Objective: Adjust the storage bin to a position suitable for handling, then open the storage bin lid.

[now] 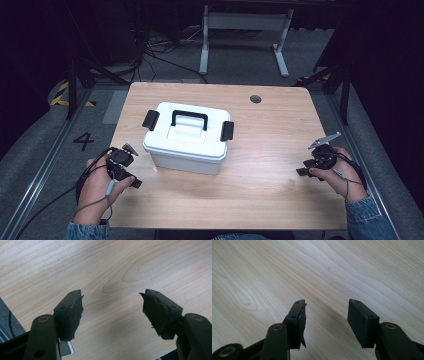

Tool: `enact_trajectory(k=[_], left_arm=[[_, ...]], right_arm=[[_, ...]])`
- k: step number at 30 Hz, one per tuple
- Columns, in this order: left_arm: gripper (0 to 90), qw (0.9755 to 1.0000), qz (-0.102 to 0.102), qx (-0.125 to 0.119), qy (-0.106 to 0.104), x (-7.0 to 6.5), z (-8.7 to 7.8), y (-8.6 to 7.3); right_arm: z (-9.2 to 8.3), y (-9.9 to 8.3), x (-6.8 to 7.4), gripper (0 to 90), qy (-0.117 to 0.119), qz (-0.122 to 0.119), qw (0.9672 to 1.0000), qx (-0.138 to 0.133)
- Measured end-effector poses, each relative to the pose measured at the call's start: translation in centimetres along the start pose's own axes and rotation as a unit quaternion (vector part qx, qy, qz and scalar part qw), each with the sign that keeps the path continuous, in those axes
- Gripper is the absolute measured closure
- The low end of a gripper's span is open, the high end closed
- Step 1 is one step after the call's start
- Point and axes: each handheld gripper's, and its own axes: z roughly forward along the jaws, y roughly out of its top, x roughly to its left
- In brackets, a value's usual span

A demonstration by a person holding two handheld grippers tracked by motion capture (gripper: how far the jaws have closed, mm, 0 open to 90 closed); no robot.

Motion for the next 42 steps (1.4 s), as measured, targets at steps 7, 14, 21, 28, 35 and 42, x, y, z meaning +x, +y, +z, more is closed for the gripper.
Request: enact_trajectory(k=[7, 14, 21, 28, 35, 42], left_arm=[[29.8, 0.9999, -0.009, -0.011, 0.004, 0.0, -0.6, -0.2], [34.1, 0.9999, -0.003, 0.007, -0.01, -0.3, -0.5, 0.2], [32.2, 0.9999, 0.001, 0.013, -0.01, -0.3, -0.4, 0.5], [27.1, 0.9999, 0.014, 0.004, -0.01, -0.6, -0.4, 0.6], [25.8, 0.9997, 0.02, -0.002, -0.009, -0.8, -0.8, 0.3], [24.1, 0.9997, 0.02, -0.008, -0.013, -0.9, -0.7, 0.0]], right_arm=[[-0.3, 0.2, 0.1, 48.9, -0.009, -0.017, 0.9997, -0.016], [-0.8, -0.1, 0.4, 53.7, 0.005, 0.035, 0.9992, -0.018], [-1.0, 0.2, 0.8, 54.7, 0.008, 0.034, 0.9993, -0.015], [-1.3, 0.7, 1.5, 56.3, 0.016, 0.038, 0.9989, -0.02], [-2.1, 2.0, 2.1, 56.6, 0.02, 0.023, 0.999, -0.034], [-3.3, 4.1, 2.7, 55.8, 0.018, -0.006, 0.9989, -0.043]])
